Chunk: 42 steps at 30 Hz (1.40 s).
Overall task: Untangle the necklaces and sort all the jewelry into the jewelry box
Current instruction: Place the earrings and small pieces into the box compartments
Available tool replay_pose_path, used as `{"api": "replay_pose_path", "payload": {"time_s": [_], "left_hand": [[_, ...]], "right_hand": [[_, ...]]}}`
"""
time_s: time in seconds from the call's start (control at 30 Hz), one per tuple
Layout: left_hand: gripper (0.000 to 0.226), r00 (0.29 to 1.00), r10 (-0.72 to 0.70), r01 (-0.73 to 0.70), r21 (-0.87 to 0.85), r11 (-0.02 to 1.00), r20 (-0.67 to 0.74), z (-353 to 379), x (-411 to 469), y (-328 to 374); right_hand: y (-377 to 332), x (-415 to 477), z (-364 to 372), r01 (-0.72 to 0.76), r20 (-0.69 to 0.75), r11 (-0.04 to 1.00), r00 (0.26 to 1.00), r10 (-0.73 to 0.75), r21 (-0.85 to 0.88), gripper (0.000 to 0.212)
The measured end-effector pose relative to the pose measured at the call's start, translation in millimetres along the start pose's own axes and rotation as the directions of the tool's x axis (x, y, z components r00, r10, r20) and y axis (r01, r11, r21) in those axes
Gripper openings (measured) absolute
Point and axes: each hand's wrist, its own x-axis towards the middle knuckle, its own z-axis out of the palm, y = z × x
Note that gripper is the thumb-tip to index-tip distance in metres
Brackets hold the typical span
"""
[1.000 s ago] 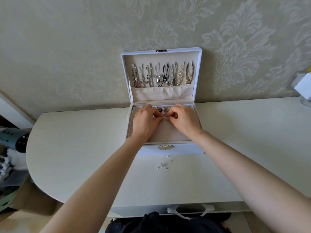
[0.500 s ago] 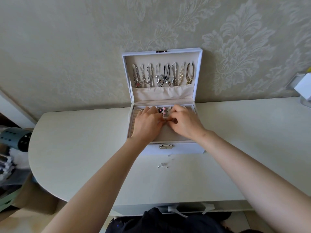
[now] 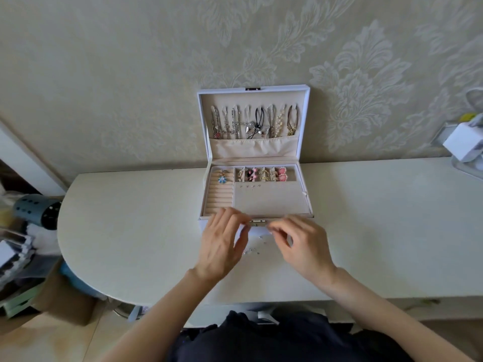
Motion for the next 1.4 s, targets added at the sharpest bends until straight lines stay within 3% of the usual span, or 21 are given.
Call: {"api": "replay_pose_path", "payload": {"time_s": [0.07, 0.17, 0.3, 0.43, 0.7, 0.87, 1.0, 1.13, 1.23, 1.4], "left_hand": [[0.009, 0.993, -0.079, 0.083, -0.04, 0.996, 0.088, 1.5, -18.4, 0.8], [0.018, 0.942, -0.232, 0.249, -0.041, 0.968, 0.244, 3.5, -35.4, -3.8], [0.032, 0.832, -0.417, 0.442, 0.018, 0.897, 0.365, 4.1, -38.8, -8.8], [0.026, 0.82, -0.445, 0.465, 0.032, 0.884, 0.36, 8.7, -34.2, -7.2], [0.02, 0.862, -0.387, 0.404, 0.017, 0.915, 0.327, 11.9, -33.2, -6.8], [0.018, 0.853, -0.411, 0.443, -0.03, 0.896, 0.322, 7.1, -34.5, -6.7], [0.018, 0.843, -0.441, 0.514, -0.222, 0.828, 0.307, -0.4, -32.7, -1.6], [0.013, 0.882, -0.404, 0.467, -0.336, 0.818, 0.242, -11.8, -6.3, 9.6], [0.011, 0.873, -0.434, 0.488, -0.412, 0.77, 0.223, -13.3, 25.6, 9.6], [0.008, 0.81, -0.496, 0.586, -0.466, 0.663, 0.312, -0.3, 74.7, -7.1]], "right_hand": [[0.2, -13.1, 7.1, -0.138, 0.137, 0.99, 0.982, 0.133, 0.027, 0.007], [1.2, -19.8, 17.1, -0.368, 0.351, 0.93, 0.872, 0.341, 0.011, 0.013], [-3.4, -15.0, 20.1, -0.48, 0.387, 0.877, 0.811, 0.439, 0.012, 0.003], [-7.2, -12.9, 22.6, -0.531, 0.384, 0.847, 0.778, 0.497, -0.022, 0.005], [-8.2, -11.1, 22.5, -0.586, 0.423, 0.809, 0.726, 0.542, -0.032, 0.007], [-6.1, -15.4, 20.9, -0.578, 0.372, 0.815, 0.767, 0.523, 0.047, 0.011], [-7.3, -17.0, 15.0, -0.546, 0.316, 0.788, 0.83, 0.46, 0.285, 0.02], [-15.5, 2.8, 1.8, -0.456, 0.261, 0.79, 0.889, 0.377, 0.411, 0.026], [-14.9, 31.1, -3.1, -0.462, 0.265, 0.746, 0.887, 0.379, 0.48, 0.026], [4.7, 76.2, 4.9, -0.526, 0.282, 0.689, 0.85, 0.444, 0.499, 0.013]]}}
